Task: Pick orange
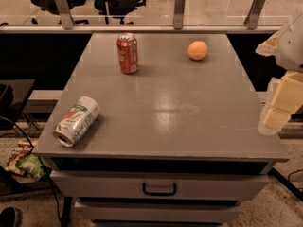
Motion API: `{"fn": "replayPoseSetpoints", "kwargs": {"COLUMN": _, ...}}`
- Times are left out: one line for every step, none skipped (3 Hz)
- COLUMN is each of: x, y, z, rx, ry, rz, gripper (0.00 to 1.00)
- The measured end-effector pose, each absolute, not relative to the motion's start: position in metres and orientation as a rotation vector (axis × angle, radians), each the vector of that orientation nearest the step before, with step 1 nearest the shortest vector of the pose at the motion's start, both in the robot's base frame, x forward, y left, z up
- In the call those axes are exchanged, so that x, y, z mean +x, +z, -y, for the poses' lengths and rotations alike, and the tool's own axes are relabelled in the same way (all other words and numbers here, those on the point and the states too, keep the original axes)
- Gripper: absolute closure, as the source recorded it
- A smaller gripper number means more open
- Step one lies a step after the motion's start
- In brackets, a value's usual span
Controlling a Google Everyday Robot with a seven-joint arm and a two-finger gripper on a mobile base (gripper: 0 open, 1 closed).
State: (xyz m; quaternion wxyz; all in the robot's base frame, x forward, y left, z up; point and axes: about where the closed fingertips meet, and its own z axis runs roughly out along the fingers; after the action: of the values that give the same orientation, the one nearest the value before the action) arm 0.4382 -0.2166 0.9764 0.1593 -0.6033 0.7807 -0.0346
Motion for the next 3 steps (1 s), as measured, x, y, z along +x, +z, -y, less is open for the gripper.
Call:
{"fn": "replayPoseSetpoints", "kwargs": {"x": 0.438, "y": 0.976, "z": 0.217, "rx": -1.724, "ry": -0.099, "rz": -2.231, "gripper": 0.00}}
{"fn": "replayPoseSetpoints", "kwargs": {"x": 0.452, "y": 0.978, "z": 0.213, "rx": -1.697, "ry": -0.070, "rz": -2.224, "gripper": 0.00}}
{"fn": "replayPoseSetpoints", "kwargs": {"x": 0.487, "y": 0.976, "z": 0.204, "rx": -1.644, "ry": -0.018, "rz": -2.207, "gripper": 0.00}}
